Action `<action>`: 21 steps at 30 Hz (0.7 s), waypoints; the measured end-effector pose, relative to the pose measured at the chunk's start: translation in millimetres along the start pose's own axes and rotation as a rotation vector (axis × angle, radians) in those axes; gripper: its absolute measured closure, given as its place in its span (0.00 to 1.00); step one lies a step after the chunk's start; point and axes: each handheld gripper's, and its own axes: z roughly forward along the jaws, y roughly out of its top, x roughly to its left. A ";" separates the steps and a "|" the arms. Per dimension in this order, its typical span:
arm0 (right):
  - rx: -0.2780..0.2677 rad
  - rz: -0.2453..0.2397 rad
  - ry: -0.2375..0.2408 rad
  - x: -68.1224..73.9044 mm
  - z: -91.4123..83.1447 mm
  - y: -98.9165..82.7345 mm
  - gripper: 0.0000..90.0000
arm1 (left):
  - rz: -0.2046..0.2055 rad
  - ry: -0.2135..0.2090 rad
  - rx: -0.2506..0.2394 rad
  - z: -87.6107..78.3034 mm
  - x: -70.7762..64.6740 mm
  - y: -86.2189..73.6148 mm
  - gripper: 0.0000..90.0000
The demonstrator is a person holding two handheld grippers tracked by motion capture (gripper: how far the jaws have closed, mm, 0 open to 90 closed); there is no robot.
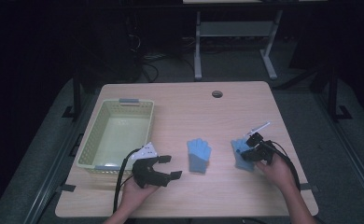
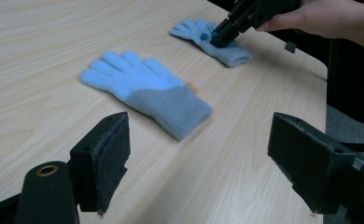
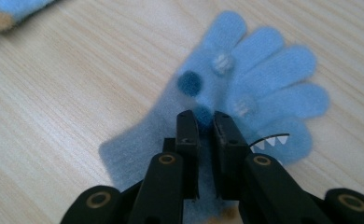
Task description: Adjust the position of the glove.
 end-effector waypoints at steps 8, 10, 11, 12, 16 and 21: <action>-0.041 0.025 0.004 -4.8 -7.6 -0.8 0.94 | -0.023 -0.030 -0.018 -1.6 1.4 -0.1 0.22; -0.053 0.032 0.010 -3.4 -12.3 -1.6 0.94 | -0.011 -0.020 -0.022 -3.4 0.5 0.8 0.23; -0.066 0.030 0.009 -2.0 -15.6 -2.1 0.94 | -0.010 -0.018 -0.024 -3.7 0.5 0.9 0.23; -0.071 0.034 0.014 -0.4 -18.6 -2.1 0.94 | -0.012 -0.016 -0.024 -3.8 0.7 1.0 0.23; -0.105 -0.001 0.004 11.2 -34.0 3.9 0.94 | -0.013 -0.009 -0.011 -2.3 2.3 -0.9 0.23; -0.119 -0.033 0.013 26.2 -43.5 14.8 0.93 | -0.008 -0.004 -0.018 -4.1 1.8 -0.4 0.23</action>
